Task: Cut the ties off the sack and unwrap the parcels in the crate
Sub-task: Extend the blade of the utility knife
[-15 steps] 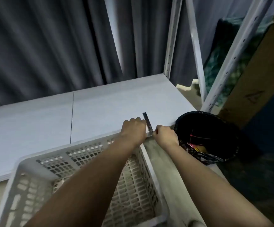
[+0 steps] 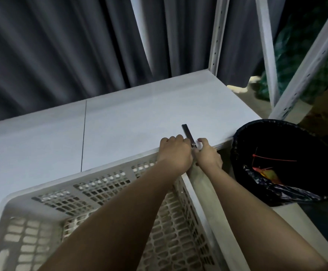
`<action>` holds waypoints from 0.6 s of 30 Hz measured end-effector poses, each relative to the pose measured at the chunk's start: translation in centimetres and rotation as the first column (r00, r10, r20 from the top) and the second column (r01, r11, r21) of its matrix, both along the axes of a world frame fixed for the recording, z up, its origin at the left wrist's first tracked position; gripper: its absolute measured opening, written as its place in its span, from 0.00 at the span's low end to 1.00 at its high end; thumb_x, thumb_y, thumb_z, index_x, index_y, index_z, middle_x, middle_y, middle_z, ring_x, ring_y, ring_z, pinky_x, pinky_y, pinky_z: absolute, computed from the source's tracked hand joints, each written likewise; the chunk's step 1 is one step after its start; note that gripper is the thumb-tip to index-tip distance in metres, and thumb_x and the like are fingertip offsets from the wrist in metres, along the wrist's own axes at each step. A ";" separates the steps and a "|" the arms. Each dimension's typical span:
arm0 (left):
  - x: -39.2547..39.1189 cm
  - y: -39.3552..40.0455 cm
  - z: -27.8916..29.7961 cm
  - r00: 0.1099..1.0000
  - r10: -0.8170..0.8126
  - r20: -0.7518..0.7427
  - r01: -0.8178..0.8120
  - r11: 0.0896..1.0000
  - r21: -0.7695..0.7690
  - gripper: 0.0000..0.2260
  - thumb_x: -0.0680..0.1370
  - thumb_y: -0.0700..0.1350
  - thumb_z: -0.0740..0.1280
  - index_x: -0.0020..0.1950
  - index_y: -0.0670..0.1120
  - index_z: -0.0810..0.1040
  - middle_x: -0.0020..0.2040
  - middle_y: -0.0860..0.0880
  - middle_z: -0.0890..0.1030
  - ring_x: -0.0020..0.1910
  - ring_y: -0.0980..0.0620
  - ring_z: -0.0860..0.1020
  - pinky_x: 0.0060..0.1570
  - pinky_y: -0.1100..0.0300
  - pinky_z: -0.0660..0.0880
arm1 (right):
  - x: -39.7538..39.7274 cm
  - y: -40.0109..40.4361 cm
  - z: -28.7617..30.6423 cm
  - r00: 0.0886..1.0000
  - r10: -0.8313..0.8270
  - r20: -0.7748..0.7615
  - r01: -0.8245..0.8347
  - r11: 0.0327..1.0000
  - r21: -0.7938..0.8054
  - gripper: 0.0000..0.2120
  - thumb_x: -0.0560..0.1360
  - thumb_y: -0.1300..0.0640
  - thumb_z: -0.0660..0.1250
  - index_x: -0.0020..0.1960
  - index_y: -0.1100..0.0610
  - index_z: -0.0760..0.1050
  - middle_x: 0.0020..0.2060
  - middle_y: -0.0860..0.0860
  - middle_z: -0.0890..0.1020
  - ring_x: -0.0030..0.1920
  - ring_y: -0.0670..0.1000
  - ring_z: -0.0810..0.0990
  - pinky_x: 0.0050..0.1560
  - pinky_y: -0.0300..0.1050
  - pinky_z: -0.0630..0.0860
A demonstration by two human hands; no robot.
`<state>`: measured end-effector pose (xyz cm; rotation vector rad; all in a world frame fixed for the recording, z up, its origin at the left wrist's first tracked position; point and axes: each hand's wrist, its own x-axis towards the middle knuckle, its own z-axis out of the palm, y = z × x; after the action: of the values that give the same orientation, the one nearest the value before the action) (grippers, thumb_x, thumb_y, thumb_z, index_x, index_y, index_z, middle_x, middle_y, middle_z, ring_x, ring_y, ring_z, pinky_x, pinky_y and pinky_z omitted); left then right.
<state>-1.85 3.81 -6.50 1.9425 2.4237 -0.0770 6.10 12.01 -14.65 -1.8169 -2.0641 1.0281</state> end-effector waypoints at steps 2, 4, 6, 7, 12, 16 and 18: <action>0.0 -0.2 -0.1 0.997 0.029 0.076 -0.031 0.999 0.032 0.18 0.79 0.47 0.58 0.69 0.46 0.69 0.65 0.46 0.72 0.64 0.46 0.71 0.63 0.53 0.63 | -0.3 0.0 -0.6 0.998 -0.033 -0.058 0.030 0.998 -0.051 0.20 0.78 0.50 0.58 0.69 0.47 0.65 0.59 0.55 0.79 0.55 0.59 0.80 0.55 0.49 0.74; 0.0 -0.4 -0.1 0.988 0.050 0.143 -0.060 0.996 0.067 0.19 0.79 0.47 0.59 0.69 0.47 0.69 0.66 0.47 0.71 0.65 0.46 0.70 0.63 0.53 0.63 | -0.5 -0.2 -1.0 0.987 -0.074 -0.144 0.065 0.995 -0.069 0.19 0.78 0.52 0.60 0.69 0.49 0.68 0.60 0.55 0.79 0.57 0.59 0.78 0.58 0.51 0.74; -0.2 -0.6 0.1 0.984 0.057 0.166 -0.072 0.994 0.084 0.19 0.78 0.47 0.59 0.69 0.47 0.69 0.66 0.47 0.71 0.64 0.47 0.71 0.62 0.53 0.63 | -0.5 -0.5 -0.8 0.968 -0.121 -0.219 0.109 0.992 -0.069 0.16 0.79 0.55 0.60 0.66 0.51 0.72 0.55 0.54 0.81 0.53 0.56 0.80 0.57 0.48 0.75; -0.4 -0.6 0.3 0.985 0.061 0.164 -0.075 0.994 0.082 0.19 0.78 0.47 0.59 0.70 0.47 0.68 0.66 0.46 0.71 0.64 0.47 0.71 0.62 0.53 0.64 | -0.4 -0.7 -0.6 0.955 -0.156 -0.252 0.136 0.986 -0.092 0.14 0.79 0.56 0.60 0.64 0.52 0.74 0.49 0.52 0.82 0.46 0.53 0.82 0.53 0.46 0.76; -0.2 -2.2 3.7 0.975 0.093 0.201 -0.086 0.995 -0.042 0.21 0.78 0.49 0.60 0.71 0.46 0.66 0.68 0.45 0.69 0.66 0.45 0.69 0.64 0.52 0.64 | 0.6 -1.3 1.0 0.718 -0.490 -0.494 0.220 0.833 -0.508 0.08 0.78 0.66 0.61 0.56 0.64 0.75 0.35 0.53 0.82 0.23 0.46 0.80 0.30 0.37 0.77; 0.9 -4.8 9.2 0.928 0.197 0.318 -0.109 0.956 -0.273 0.27 0.79 0.53 0.61 0.75 0.44 0.61 0.72 0.42 0.62 0.69 0.42 0.66 0.66 0.50 0.65 | 2.6 -4.0 5.7 0.648 -0.522 -0.554 0.135 0.795 -0.591 0.05 0.78 0.69 0.60 0.46 0.66 0.74 0.23 0.51 0.82 0.22 0.45 0.80 0.20 0.33 0.69; 1.6 -6.6 12.3 0.902 0.238 0.359 -0.117 0.937 -0.328 0.27 0.79 0.52 0.61 0.75 0.43 0.60 0.73 0.41 0.60 0.69 0.41 0.67 0.67 0.49 0.66 | 3.5 -5.8 9.0 0.606 -0.530 -0.594 0.099 0.790 -0.605 0.04 0.78 0.69 0.60 0.52 0.65 0.72 0.23 0.51 0.81 0.21 0.44 0.80 0.17 0.31 0.69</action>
<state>-0.27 -2.76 5.80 1.4357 2.1612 -0.0394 9.61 6.17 -5.60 -1.4597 -0.9450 1.9246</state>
